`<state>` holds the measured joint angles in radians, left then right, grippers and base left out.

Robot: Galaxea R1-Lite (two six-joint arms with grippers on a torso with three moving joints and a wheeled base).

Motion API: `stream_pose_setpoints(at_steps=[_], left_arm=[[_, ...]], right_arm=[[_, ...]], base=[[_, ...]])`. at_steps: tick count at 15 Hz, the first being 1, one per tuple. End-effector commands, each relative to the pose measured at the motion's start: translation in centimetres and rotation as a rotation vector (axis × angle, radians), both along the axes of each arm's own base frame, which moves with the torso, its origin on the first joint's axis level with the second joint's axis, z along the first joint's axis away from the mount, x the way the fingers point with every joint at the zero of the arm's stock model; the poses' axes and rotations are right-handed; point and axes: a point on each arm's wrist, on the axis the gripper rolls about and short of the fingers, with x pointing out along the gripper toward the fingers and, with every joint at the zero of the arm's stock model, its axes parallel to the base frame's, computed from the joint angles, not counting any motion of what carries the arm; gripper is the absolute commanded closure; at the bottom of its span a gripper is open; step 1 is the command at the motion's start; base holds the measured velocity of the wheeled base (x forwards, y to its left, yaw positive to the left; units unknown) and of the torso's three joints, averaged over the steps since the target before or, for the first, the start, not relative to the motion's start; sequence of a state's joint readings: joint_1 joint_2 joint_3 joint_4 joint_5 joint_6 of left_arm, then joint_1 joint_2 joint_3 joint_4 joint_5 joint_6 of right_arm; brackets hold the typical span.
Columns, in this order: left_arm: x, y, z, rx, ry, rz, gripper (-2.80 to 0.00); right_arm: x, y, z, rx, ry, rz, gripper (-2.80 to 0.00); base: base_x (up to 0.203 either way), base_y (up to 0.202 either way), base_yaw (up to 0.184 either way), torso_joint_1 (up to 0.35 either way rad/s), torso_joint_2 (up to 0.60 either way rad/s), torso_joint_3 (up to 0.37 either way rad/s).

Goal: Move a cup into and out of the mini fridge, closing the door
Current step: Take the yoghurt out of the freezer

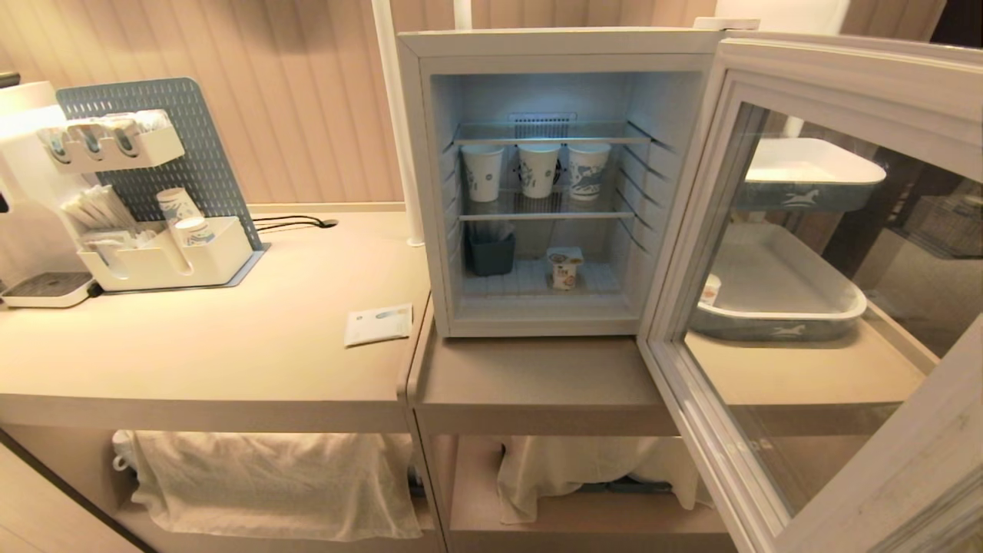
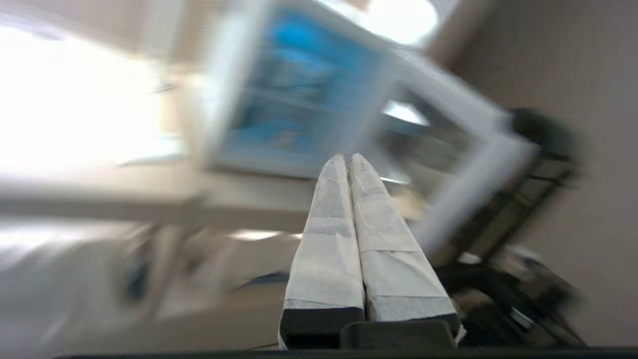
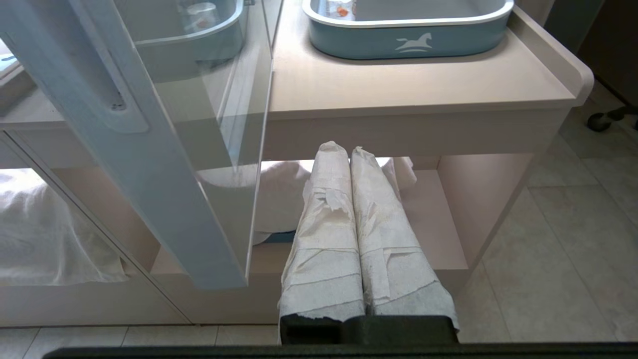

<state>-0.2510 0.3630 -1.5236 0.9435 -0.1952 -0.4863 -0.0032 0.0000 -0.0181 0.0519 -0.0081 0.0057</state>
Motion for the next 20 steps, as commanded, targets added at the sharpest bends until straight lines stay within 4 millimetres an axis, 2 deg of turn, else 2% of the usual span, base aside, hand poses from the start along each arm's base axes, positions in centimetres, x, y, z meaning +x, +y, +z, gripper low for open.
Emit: stream_pose_setpoints(at_steps=[1,3,4,5,7,8,10,12,14,15,16,17,18,20], left_arm=[[-4.3,-2.3,-3.5,-0.010,0.116,0.237,0.00],[-5.2,-4.7,-5.1,0.004,0.109,0.282,0.00],[-6.0,-4.9,-7.0,0.033,0.076,0.242,0.00],[-5.7,-4.9,-8.7,0.082,0.071,0.225,0.00],[-3.0,-4.7,-11.2,0.147,0.138,0.259,0.00],[-1.0,-4.6,-11.7,0.150,0.153,0.304,0.00],[4.2,-4.3,-13.4,0.165,0.175,0.411,0.00],[9.8,-4.1,-16.8,0.229,0.173,0.466,0.00],[13.7,-4.1,-21.6,0.338,0.182,0.482,0.00],[14.7,-4.1,-23.8,0.396,0.219,0.473,0.00],[15.2,-4.1,-25.0,0.446,0.215,0.470,0.00],[15.4,-4.1,-25.2,0.490,0.171,0.475,0.00],[15.3,-4.1,-24.5,0.515,0.111,0.487,0.00],[15.3,-4.1,-24.5,0.506,0.111,0.488,0.00]], right_arm=[[0.0,0.0,0.0,0.000,0.002,0.001,0.00],[0.0,0.0,0.0,0.000,0.002,0.000,0.00],[0.0,0.0,0.0,0.000,0.002,0.001,0.00],[0.0,0.0,0.0,0.000,0.002,-0.001,0.00],[0.0,0.0,0.0,0.000,0.003,-0.001,0.00],[0.0,0.0,0.0,0.000,0.003,-0.001,0.00],[0.0,0.0,0.0,0.000,0.002,-0.001,0.00],[0.0,0.0,0.0,0.000,0.003,-0.001,0.00],[0.0,0.0,0.0,0.000,0.003,0.000,0.00],[0.0,0.0,0.0,0.000,0.003,-0.001,0.00],[0.0,0.0,0.0,0.000,0.003,-0.001,0.00],[0.0,0.0,0.0,0.000,0.002,-0.001,0.00],[0.0,0.0,0.0,0.000,0.002,-0.001,0.00],[0.0,0.0,0.0,0.000,0.003,-0.001,0.00]], base=[[0.000,0.000,0.000,0.000,0.00,0.000],[0.000,0.000,0.000,0.000,0.00,0.000],[0.000,0.000,0.000,0.000,0.00,0.000],[0.000,0.000,0.000,0.000,0.00,0.000],[0.000,0.000,0.000,0.000,0.00,0.000],[0.000,0.000,0.000,0.000,0.00,0.000],[0.000,0.000,0.000,0.000,0.00,0.000],[0.000,0.000,0.000,0.000,0.00,0.000],[0.000,0.000,0.000,0.000,0.00,0.000],[0.000,0.000,0.000,0.000,0.00,0.000],[0.000,0.000,0.000,0.000,0.00,0.000],[0.000,0.000,0.000,0.000,0.00,0.000],[0.000,0.000,0.000,0.000,0.00,0.000],[0.000,0.000,0.000,0.000,0.00,0.000]])
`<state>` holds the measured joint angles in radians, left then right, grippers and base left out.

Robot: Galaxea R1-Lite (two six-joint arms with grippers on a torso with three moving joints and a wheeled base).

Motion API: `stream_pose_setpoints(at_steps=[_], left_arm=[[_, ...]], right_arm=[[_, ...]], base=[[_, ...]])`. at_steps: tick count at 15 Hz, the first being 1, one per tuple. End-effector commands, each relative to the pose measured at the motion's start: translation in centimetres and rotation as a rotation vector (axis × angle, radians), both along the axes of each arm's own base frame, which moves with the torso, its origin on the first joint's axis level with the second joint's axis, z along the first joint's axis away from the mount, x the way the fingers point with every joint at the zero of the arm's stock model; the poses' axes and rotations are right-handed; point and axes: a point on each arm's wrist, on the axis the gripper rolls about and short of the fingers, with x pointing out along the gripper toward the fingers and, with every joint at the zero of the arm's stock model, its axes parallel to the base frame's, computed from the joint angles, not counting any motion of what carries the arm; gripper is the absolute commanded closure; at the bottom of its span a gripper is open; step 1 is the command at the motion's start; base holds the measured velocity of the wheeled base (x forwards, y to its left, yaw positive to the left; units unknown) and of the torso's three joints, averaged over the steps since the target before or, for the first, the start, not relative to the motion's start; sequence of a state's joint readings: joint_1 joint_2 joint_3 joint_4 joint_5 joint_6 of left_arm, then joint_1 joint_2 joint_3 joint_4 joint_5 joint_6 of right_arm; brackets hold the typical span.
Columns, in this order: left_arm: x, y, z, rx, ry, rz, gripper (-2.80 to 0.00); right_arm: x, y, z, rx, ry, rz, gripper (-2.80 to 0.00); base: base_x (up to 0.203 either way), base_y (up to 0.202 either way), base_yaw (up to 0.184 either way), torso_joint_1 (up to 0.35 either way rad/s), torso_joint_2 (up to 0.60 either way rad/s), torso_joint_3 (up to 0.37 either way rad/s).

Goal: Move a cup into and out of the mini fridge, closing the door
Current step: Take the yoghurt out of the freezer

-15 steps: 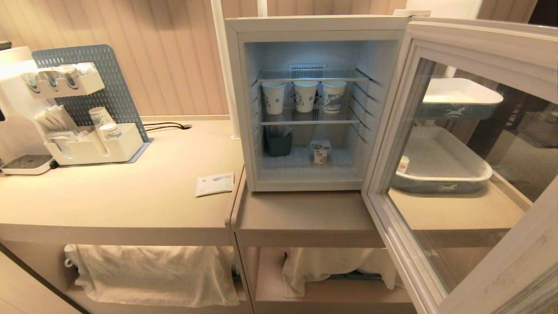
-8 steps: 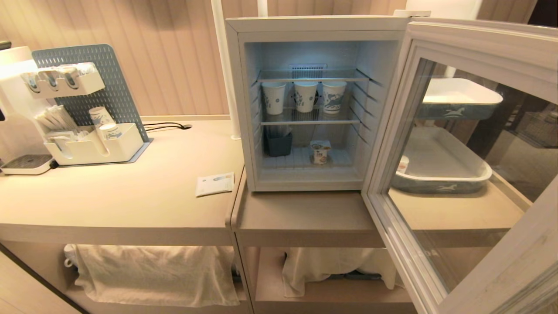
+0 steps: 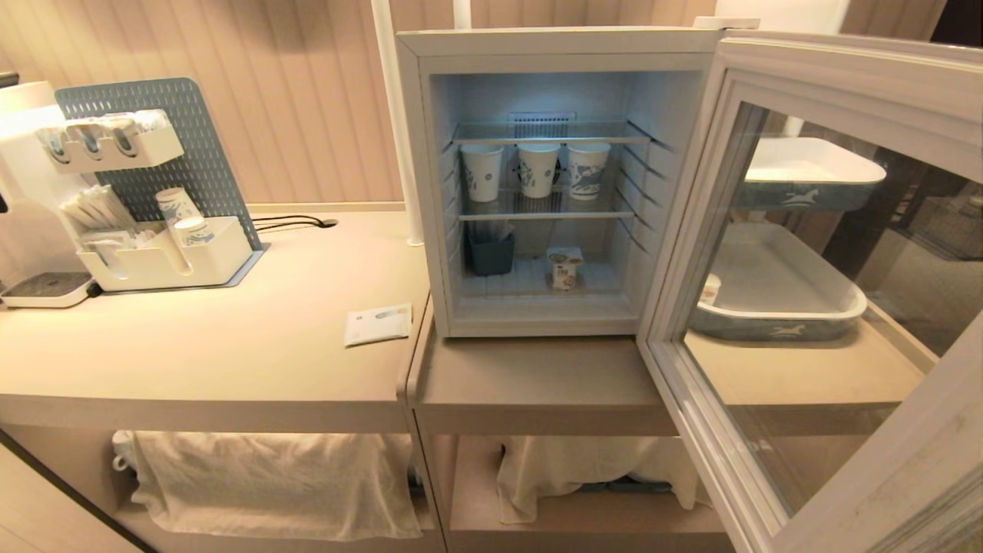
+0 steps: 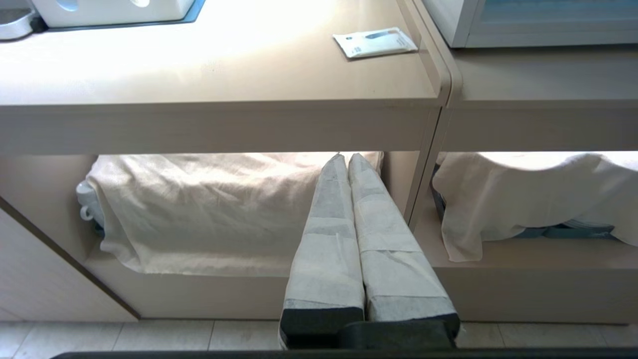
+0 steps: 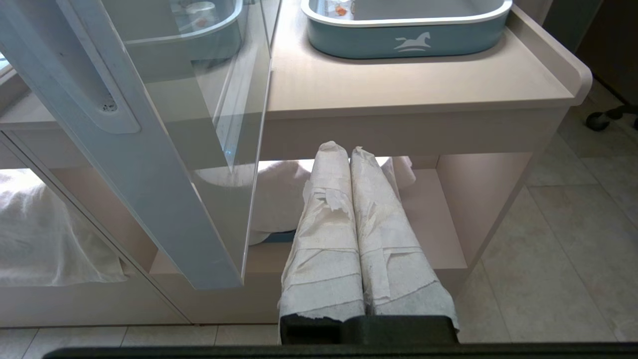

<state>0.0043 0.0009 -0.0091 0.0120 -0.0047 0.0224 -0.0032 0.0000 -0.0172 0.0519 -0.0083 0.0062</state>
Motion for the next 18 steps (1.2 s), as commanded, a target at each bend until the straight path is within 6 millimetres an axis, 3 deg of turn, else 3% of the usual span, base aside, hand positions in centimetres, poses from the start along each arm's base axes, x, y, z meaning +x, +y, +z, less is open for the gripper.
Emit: stream_pose_setpoints(at_steps=[1,7,13,18], left_arm=[[0.06,0.00,-0.23,-0.001,0.006,0.000,0.00],[0.07,0.00,-0.26,-0.001,0.007,0.000,0.00],[0.07,0.00,-0.25,-0.010,0.005,0.000,0.00],[0.07,0.00,-0.25,-0.010,0.005,0.000,0.00]], right_arm=[[0.01,0.00,0.02,0.000,0.001,-0.001,0.00],[0.01,0.00,0.02,0.000,0.001,-0.001,0.00],[0.00,0.00,0.03,0.000,0.001,0.000,0.00],[0.01,0.00,-0.01,0.000,0.002,-0.001,0.00]], base=[[0.000,0.000,0.000,0.000,0.00,0.000],[-0.088,0.000,0.000,0.004,0.00,0.002],[0.000,0.000,0.000,0.000,0.00,0.000],[-0.001,0.147,-0.002,0.001,0.00,0.003]])
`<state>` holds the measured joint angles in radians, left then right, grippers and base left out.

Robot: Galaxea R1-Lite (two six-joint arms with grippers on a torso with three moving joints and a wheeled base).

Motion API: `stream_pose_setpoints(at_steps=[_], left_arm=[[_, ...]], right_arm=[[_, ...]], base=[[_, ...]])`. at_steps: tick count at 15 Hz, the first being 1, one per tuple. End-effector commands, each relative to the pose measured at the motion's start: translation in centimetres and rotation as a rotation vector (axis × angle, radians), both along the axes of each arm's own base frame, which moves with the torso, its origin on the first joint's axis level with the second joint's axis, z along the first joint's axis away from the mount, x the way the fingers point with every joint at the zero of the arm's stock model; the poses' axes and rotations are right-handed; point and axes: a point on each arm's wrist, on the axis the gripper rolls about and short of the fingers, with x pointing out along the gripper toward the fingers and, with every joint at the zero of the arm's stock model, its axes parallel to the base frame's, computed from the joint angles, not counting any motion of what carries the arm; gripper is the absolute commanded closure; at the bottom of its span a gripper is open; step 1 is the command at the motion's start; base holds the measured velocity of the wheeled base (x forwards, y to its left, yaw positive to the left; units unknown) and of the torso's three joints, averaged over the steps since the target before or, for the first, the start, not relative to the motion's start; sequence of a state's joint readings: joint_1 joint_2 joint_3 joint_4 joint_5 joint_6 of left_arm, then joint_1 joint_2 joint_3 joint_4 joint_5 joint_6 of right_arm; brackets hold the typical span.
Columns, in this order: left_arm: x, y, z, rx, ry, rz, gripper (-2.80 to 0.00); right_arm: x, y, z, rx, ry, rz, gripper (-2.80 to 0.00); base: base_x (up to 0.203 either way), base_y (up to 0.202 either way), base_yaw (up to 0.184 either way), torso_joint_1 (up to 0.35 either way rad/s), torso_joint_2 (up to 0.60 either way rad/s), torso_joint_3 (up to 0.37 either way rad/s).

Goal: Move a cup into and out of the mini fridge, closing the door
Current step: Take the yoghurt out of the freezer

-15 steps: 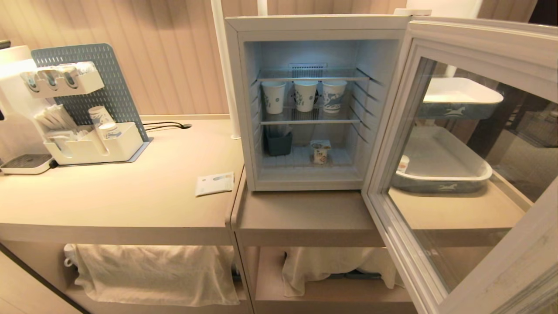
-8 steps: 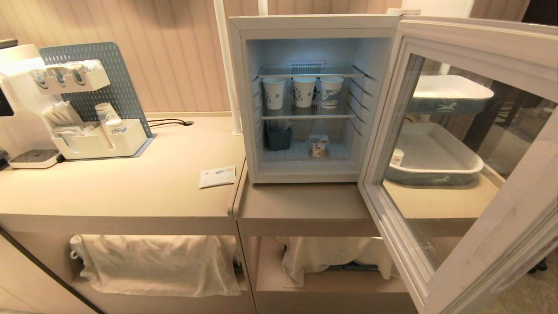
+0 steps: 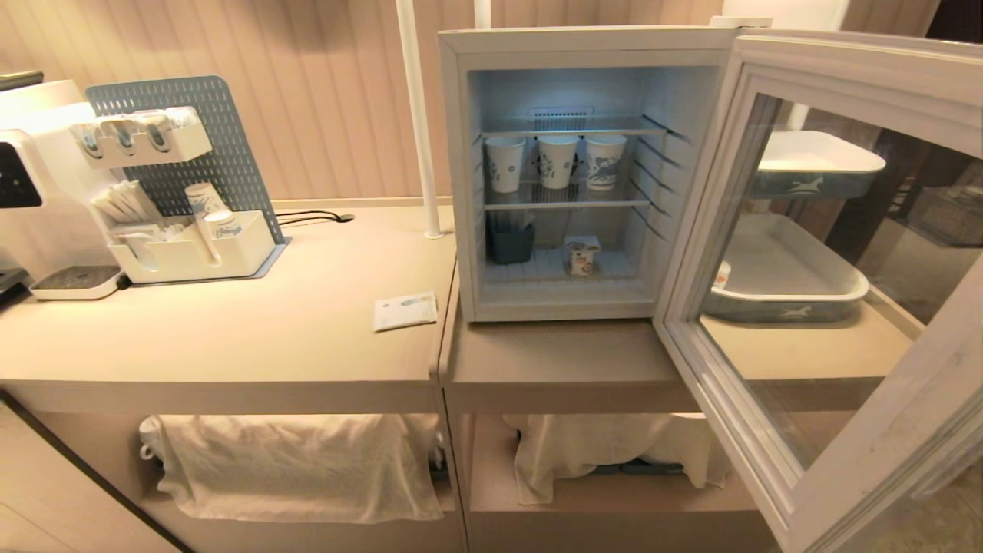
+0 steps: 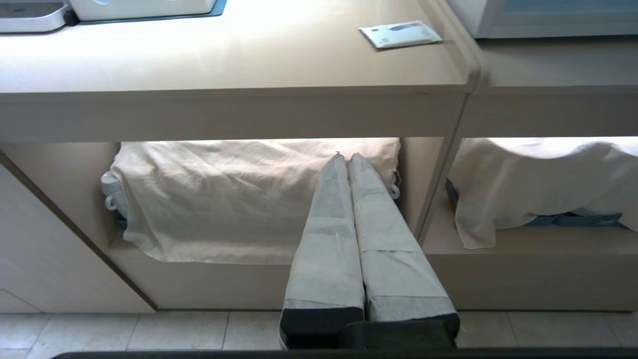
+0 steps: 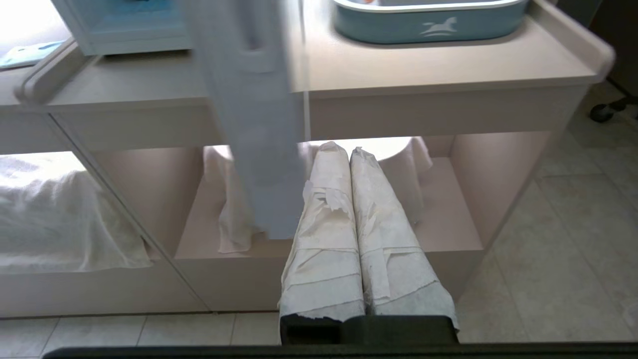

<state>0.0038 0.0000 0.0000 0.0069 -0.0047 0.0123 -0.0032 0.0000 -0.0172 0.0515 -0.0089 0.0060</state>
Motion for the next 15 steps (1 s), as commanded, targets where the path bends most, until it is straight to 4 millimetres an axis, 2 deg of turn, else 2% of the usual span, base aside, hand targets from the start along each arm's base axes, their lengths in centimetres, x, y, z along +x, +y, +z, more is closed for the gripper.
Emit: stream_pose_setpoints(at_steps=[1,15], left_arm=[[0.01,0.00,-0.05,0.000,0.002,0.001,0.00],[0.01,0.00,-0.04,-0.002,0.001,0.002,0.00]], right_arm=[[0.01,0.00,0.02,0.000,0.002,0.000,0.00],[0.01,0.00,-0.01,0.000,0.003,0.001,0.00]], base=[[0.000,0.190,0.001,0.006,0.00,0.002],[0.000,0.192,0.000,0.003,0.00,0.003]])
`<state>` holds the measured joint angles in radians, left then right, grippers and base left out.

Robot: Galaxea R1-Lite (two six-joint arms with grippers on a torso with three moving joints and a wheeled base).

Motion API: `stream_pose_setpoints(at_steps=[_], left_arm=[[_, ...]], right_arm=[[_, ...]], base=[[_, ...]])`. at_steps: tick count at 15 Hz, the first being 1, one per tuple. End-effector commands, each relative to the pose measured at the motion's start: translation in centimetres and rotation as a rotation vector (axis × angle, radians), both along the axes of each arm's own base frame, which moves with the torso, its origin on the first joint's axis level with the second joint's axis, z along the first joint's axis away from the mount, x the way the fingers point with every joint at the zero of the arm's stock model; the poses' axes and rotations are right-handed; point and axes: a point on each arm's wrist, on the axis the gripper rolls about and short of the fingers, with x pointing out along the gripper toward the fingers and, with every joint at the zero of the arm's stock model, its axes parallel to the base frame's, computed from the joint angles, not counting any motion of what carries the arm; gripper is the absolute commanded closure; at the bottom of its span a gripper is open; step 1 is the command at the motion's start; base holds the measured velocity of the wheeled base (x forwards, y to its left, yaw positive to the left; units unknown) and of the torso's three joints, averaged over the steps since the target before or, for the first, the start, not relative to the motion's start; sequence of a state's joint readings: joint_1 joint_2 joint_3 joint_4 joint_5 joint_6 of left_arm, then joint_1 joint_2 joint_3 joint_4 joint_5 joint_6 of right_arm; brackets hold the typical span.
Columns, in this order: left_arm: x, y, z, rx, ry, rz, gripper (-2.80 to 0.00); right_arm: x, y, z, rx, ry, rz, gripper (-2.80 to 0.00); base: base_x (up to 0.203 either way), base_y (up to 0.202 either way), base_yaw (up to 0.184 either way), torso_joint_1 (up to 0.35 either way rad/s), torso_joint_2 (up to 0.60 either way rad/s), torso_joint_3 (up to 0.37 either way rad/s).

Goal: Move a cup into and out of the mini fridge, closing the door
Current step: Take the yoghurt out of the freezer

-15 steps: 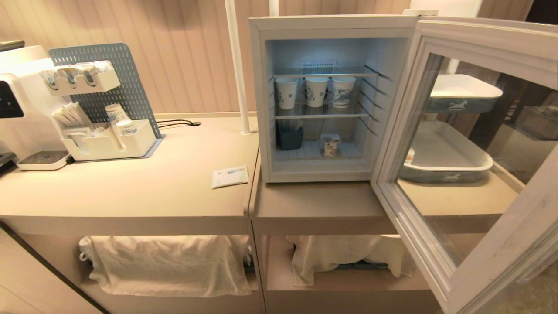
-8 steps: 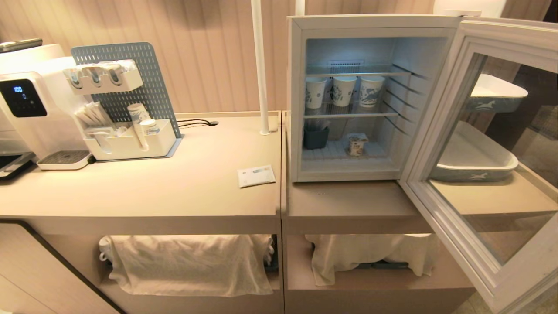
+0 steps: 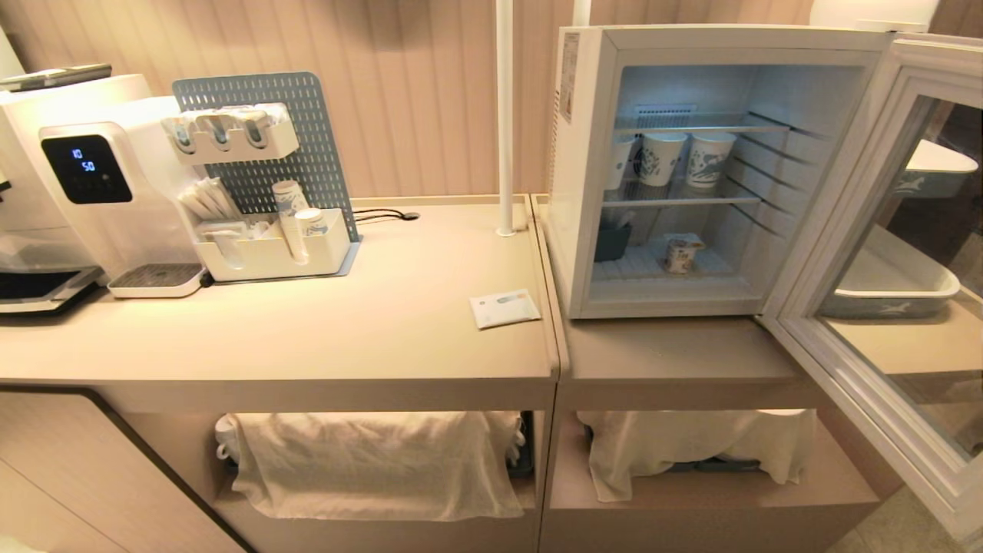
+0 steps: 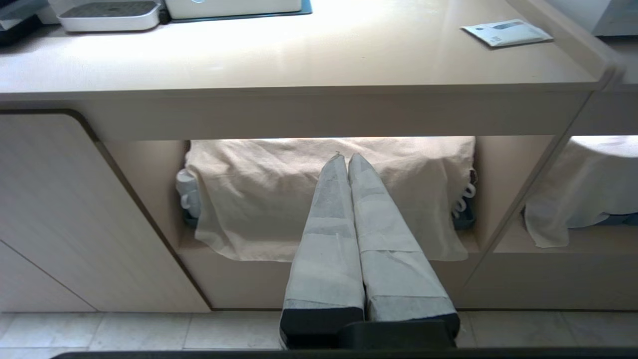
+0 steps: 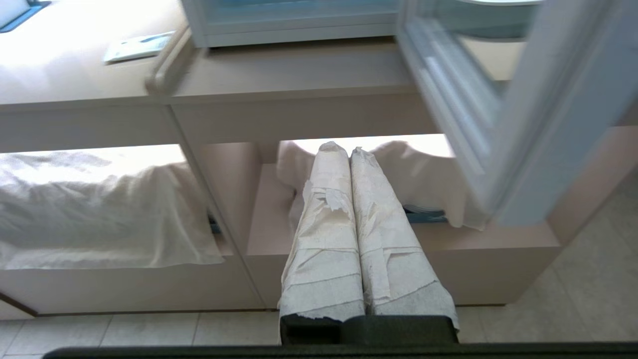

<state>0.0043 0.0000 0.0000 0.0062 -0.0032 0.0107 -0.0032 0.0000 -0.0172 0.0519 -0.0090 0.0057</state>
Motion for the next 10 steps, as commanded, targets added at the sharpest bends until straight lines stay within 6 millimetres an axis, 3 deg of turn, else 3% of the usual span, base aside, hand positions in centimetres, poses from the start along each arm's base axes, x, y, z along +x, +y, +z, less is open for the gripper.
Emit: stream_pose_setpoints(at_steps=[1,6,10], left_arm=[[0.01,0.00,-0.04,0.000,0.001,0.000,0.00],[0.01,0.00,-0.03,-0.001,0.000,0.000,0.00],[0.01,0.00,-0.01,0.000,-0.002,0.000,0.00]], right_arm=[[0.01,0.00,-0.01,0.000,0.002,0.000,0.00],[0.01,0.00,-0.01,0.000,0.002,0.001,0.00],[0.10,0.00,0.06,0.000,-0.022,0.000,0.00]], base=[[0.000,0.194,0.002,0.002,0.00,0.002],[0.000,0.164,0.003,0.004,0.00,0.003],[0.020,0.001,-0.001,0.000,0.00,-0.001]])
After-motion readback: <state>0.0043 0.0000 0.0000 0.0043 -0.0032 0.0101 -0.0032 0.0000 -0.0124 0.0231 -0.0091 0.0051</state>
